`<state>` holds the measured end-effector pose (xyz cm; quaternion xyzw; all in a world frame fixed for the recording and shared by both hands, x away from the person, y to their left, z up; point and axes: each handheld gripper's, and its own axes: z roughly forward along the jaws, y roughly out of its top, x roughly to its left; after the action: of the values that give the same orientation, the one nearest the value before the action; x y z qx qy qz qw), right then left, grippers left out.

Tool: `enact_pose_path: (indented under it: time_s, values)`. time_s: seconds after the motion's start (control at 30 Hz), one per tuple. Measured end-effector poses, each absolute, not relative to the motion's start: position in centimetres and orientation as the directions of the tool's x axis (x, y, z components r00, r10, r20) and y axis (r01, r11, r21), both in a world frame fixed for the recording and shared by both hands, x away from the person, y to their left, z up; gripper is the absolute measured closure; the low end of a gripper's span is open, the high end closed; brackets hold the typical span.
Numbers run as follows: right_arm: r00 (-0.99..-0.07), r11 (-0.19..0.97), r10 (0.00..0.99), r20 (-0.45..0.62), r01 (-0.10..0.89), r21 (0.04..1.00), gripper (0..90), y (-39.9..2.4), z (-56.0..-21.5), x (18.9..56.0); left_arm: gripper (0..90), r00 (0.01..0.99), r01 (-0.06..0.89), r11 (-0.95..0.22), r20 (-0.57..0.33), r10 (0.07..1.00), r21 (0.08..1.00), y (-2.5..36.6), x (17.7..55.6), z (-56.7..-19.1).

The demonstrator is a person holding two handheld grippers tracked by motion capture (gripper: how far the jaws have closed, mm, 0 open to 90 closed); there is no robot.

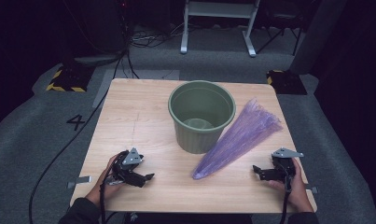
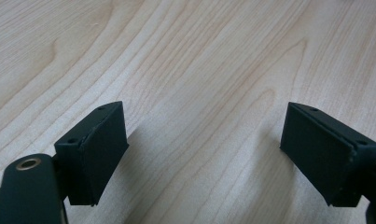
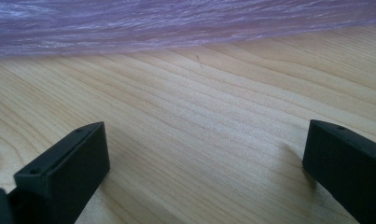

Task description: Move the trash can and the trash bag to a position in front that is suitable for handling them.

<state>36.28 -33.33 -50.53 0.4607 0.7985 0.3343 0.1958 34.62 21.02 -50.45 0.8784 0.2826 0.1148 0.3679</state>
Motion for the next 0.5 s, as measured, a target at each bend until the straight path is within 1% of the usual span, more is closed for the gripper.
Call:
enact_pose_path:
  time_s: [0.3, 0.37, 0.43, 0.47, 0.5]
  values:
    - [-0.506, 0.356, 0.863, -0.005, 0.6, 0.716, 1.6, -33.39, -50.52, 36.33, 13.1, 0.805, 0.423, -0.564, -0.009, 0.593, 0.709, 20.92, 34.36, -50.45]
    - [-0.498, 0.345, 0.867, -0.002, 0.598, 0.723, 6.6, -33.42, -50.46, 36.27, 12.8, 0.802, 0.427, -0.56, -0.011, 0.597, 0.709, 20.85, 34.24, -50.45]
    - [-0.496, 0.339, 0.868, -0.005, 0.587, 0.735, 17.9, -33.57, -50.33, 36.17, 12.8, 0.803, 0.426, -0.562, -0.01, 0.596, 0.709, 20.87, 34.22, -50.45]
    - [-0.494, 0.331, 0.87, 0.001, 0.585, 0.741, 19.6, -33.63, -50.28, 36.16, 12.8, 0.803, 0.426, -0.562, -0.01, 0.596, 0.709, 20.87, 34.22, -50.45]
    - [-0.489, 0.33, 0.873, -0.002, 0.586, 0.74, 16.0, -33.64, -50.26, 36.18, 12.8, 0.803, 0.427, -0.562, -0.01, 0.596, 0.709, 20.87, 34.22, -50.45]
